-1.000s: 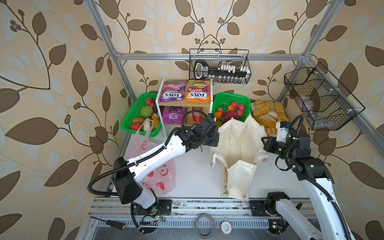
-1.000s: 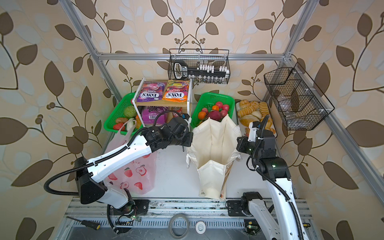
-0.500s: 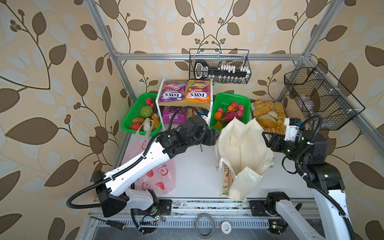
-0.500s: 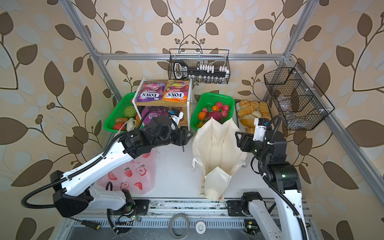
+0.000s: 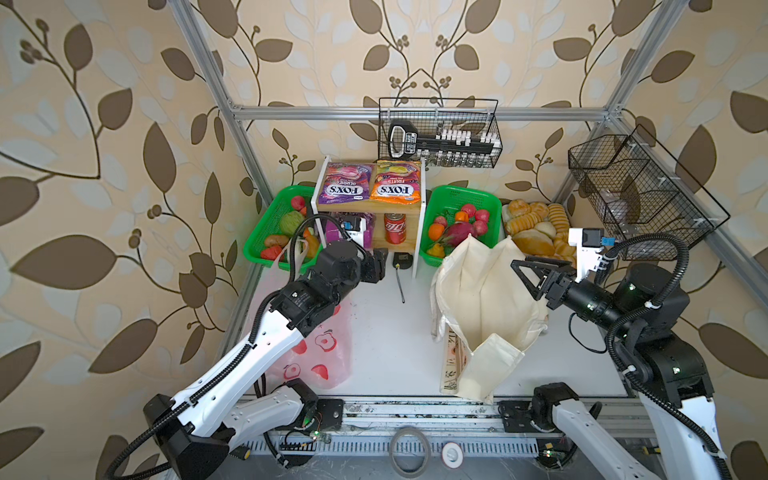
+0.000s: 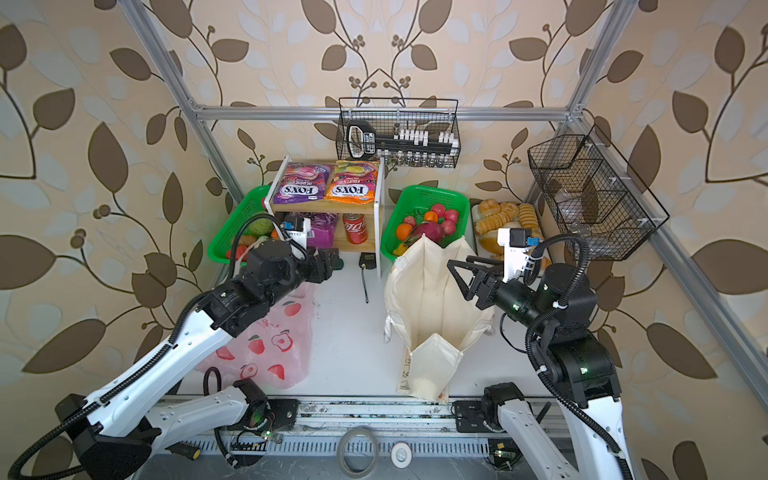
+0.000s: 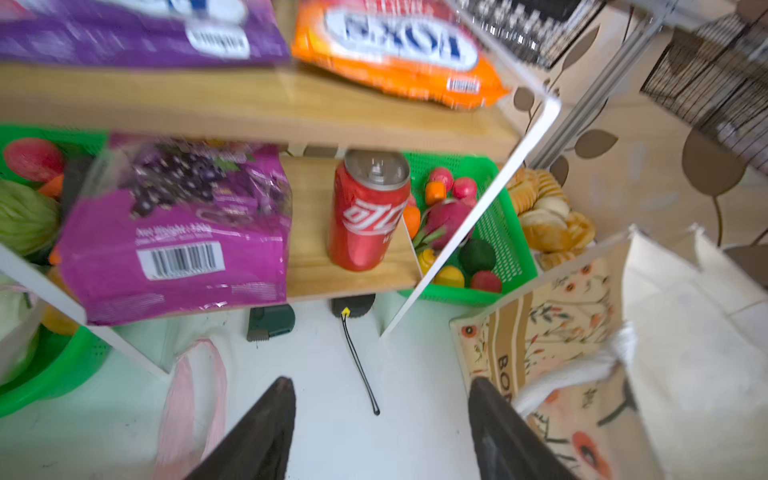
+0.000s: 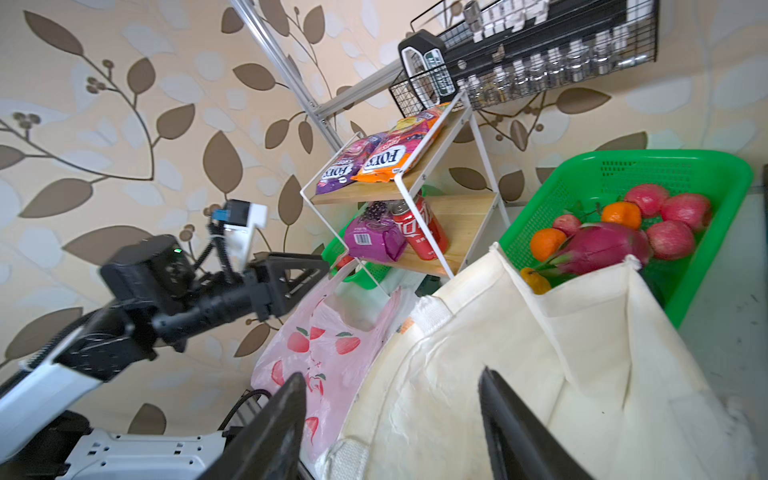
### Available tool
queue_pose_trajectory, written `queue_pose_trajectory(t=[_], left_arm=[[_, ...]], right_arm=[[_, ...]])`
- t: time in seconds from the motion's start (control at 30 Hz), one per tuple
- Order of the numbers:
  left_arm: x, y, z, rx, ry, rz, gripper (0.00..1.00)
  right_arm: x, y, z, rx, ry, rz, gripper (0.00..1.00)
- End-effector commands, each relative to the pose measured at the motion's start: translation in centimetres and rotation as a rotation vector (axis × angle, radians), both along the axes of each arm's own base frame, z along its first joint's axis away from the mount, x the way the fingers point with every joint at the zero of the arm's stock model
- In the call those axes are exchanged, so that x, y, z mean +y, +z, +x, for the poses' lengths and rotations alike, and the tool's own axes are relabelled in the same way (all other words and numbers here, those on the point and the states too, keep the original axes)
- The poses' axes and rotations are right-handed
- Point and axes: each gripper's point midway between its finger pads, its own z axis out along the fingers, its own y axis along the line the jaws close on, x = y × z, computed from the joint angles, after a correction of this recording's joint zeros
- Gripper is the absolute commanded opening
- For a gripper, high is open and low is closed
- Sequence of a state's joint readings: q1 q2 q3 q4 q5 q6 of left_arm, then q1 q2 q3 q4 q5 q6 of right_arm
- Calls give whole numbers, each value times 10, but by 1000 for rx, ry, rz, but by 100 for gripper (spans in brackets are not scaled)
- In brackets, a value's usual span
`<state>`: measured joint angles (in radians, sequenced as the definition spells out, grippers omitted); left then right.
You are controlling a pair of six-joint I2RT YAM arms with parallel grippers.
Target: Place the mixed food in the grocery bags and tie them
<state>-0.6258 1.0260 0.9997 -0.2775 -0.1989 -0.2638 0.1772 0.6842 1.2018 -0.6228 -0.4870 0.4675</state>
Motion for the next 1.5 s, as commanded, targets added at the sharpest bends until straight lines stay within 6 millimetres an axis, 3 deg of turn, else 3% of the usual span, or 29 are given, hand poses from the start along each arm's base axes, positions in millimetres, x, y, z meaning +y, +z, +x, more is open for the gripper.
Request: queue_pose_trajectory(t=[0.0, 0.33, 0.6, 0.67, 1.0, 1.47], left_arm=[[-8, 32, 22, -286, -39, 5, 69], [-38, 3, 63, -456, -114, 145, 74], [-34, -14, 96, -504, 1, 60, 76], [-37, -25, 104, -512, 17, 50, 77], [-34, -43, 125, -566, 103, 2, 81], [-34, -48, 147, -605, 163, -46, 86]], right_arm=[[10, 12, -2, -51, 43, 0, 66], [22, -6, 10, -18, 61, -46, 67], [19, -16, 13, -4, 39, -78, 68], [17, -19, 14, -2, 28, -88, 69], [15, -26, 16, 10, 19, -106, 69], [16, -31, 17, 20, 23, -109, 70]])
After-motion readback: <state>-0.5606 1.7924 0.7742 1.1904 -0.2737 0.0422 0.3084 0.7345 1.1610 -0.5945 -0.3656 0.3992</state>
